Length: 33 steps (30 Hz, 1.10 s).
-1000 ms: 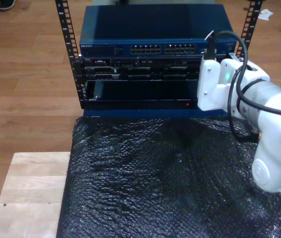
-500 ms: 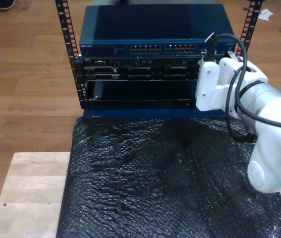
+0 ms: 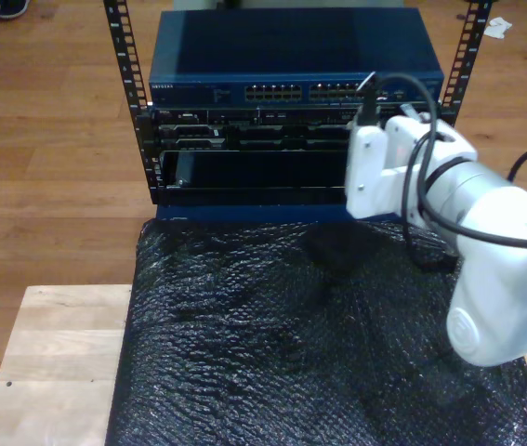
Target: Grab the cable and plug it in
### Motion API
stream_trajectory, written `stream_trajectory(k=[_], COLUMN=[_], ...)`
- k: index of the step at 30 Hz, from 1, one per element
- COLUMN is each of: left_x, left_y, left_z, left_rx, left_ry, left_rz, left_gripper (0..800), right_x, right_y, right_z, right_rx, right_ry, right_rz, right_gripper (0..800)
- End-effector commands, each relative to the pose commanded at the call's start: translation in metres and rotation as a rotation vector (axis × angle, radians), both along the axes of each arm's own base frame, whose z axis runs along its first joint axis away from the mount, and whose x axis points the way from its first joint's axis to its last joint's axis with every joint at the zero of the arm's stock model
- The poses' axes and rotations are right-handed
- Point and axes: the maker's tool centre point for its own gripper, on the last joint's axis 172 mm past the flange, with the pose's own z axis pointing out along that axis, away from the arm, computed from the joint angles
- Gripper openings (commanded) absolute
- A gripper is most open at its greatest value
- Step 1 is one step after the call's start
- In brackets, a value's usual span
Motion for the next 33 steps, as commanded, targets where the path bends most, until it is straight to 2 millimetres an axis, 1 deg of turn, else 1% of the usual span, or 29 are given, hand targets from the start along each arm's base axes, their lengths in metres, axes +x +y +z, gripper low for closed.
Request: stream_trajectory(k=[3, 6, 9, 12, 15, 20, 22, 24, 27, 29, 33], left_x=[0.000, 0.000, 0.000, 0.000, 0.000, 0.000, 0.000, 0.000, 0.000, 0.000, 0.000], left_y=[0.000, -0.001, -0.001, -0.001, -0.001, -0.001, -0.001, -0.001, -0.001, 0.000, 0.000], left_z=[0.000, 0.000, 0.000, 0.000, 0.000, 0.000, 0.000, 0.000, 0.000, 0.000, 0.000], left_rx=[0.000, -0.002, -0.002, -0.001, -0.002, -0.002, -0.002, -0.002, -0.001, 0.000, 0.000], left_ry=[-0.001, 0.000, 0.000, 0.000, 0.000, 0.000, 0.000, 0.000, 0.000, -0.001, 0.000], left_rz=[0.001, 0.001, 0.001, -0.002, 0.001, 0.001, 0.001, 0.001, 0.000, 0.001, 0.000], left_gripper=[800, 800, 800, 800, 800, 800, 800, 800, 800, 800, 800], right_x=[0.005, 0.013, 0.022, 0.023, 0.029, 0.032, 0.032, 0.033, 0.038, 0.041, 0.042], right_y=[0.002, 0.006, 0.007, 0.009, 0.011, 0.014, 0.020, 0.021, 0.023, 0.023, 0.019], right_z=[-0.007, -0.001, -0.004, -0.003, 0.000, -0.008, -0.004, -0.007, 0.003, 0.001, 0.010], right_rx=[-0.005, -0.003, -0.001, 0.000, 0.002, -0.003, -0.013, -0.040, -0.055, -0.039, -0.007], right_ry=[0.011, 0.002, 0.006, 0.001, -0.006, 0.005, -0.006, -0.014, -0.061, -0.090, -0.169], right_rz=[0.002, 0.005, 0.001, 0.005, 0.005, 0.010, 0.025, 0.034, 0.044, 0.042, 0.036], right_gripper=[0, 0, 0, 0, 0, 0, 0, 0, 0, 0, 0])
